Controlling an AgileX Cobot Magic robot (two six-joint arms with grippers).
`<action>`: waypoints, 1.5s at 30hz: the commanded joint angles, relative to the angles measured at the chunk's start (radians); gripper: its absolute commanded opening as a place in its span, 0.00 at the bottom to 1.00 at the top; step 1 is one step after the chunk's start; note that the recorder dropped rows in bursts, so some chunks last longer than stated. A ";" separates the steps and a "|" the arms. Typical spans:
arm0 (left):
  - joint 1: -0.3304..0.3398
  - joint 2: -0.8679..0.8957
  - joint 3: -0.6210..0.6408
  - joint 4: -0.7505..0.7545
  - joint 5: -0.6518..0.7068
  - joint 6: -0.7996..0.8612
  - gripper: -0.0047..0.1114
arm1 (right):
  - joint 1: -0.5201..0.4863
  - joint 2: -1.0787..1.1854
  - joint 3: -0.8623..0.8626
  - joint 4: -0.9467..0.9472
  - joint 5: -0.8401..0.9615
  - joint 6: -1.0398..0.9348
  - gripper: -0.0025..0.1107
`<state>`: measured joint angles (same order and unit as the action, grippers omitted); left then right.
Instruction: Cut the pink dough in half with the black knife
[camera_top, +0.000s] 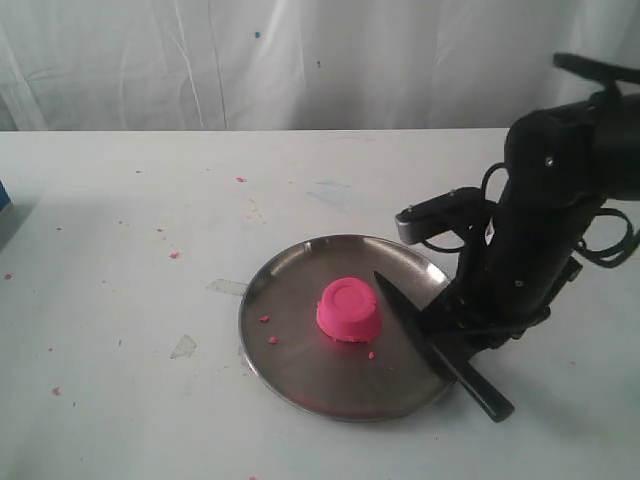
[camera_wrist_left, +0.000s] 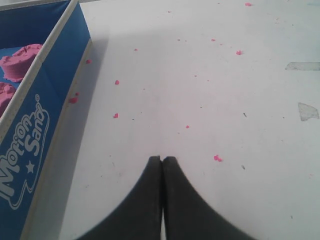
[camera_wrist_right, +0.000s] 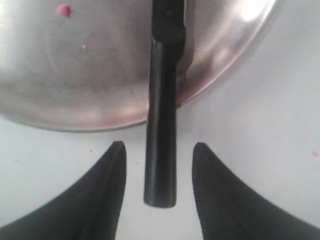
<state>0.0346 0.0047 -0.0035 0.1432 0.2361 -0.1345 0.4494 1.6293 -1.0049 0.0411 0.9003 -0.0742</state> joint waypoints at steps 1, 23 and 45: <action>0.004 -0.005 0.004 -0.008 0.002 0.000 0.04 | 0.073 -0.119 0.007 0.128 0.062 -0.096 0.38; 0.004 -0.005 0.004 -0.008 0.002 0.000 0.04 | 0.481 -0.052 0.094 -0.817 -0.018 0.576 0.34; 0.004 -0.005 0.004 -0.008 0.002 0.000 0.04 | 0.641 -0.050 0.121 -0.815 0.260 0.576 0.34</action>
<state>0.0346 0.0047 -0.0035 0.1432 0.2361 -0.1345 1.0314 1.5783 -0.8858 -0.7598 1.1502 0.5055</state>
